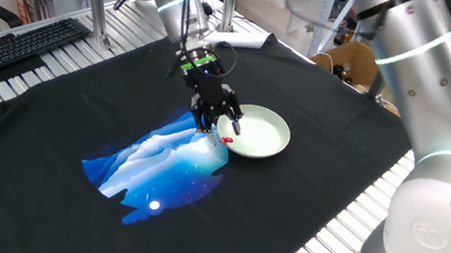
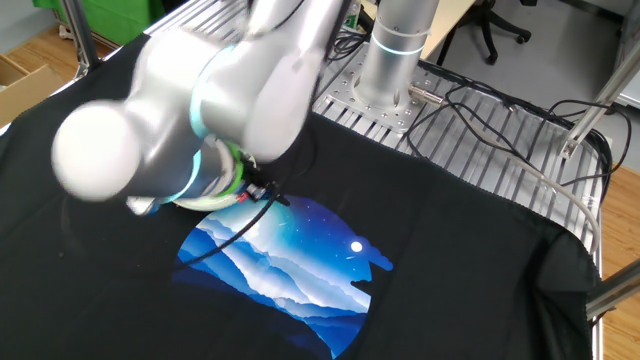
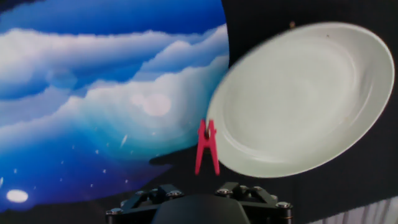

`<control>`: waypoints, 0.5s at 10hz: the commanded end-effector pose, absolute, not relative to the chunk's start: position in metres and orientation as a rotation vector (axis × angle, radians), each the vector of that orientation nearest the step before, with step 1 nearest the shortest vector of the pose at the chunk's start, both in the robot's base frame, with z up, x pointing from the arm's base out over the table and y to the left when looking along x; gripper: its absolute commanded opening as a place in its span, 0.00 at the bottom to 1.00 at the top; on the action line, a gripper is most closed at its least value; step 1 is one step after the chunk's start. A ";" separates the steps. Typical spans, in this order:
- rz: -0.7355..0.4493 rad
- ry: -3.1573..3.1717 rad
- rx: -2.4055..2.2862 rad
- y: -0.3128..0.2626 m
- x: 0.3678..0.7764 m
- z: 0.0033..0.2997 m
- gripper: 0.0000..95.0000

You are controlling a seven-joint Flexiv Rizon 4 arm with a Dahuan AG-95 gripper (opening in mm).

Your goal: Use a clamp

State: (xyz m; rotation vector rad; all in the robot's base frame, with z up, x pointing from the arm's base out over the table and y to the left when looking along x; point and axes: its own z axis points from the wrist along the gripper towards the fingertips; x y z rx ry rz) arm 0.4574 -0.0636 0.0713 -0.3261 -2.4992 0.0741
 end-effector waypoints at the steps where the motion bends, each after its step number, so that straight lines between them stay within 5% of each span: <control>1: 0.035 -2.660 -0.292 -0.052 0.454 0.082 0.00; 5: 0.016 -2.868 -0.291 -0.034 0.458 0.096 0.00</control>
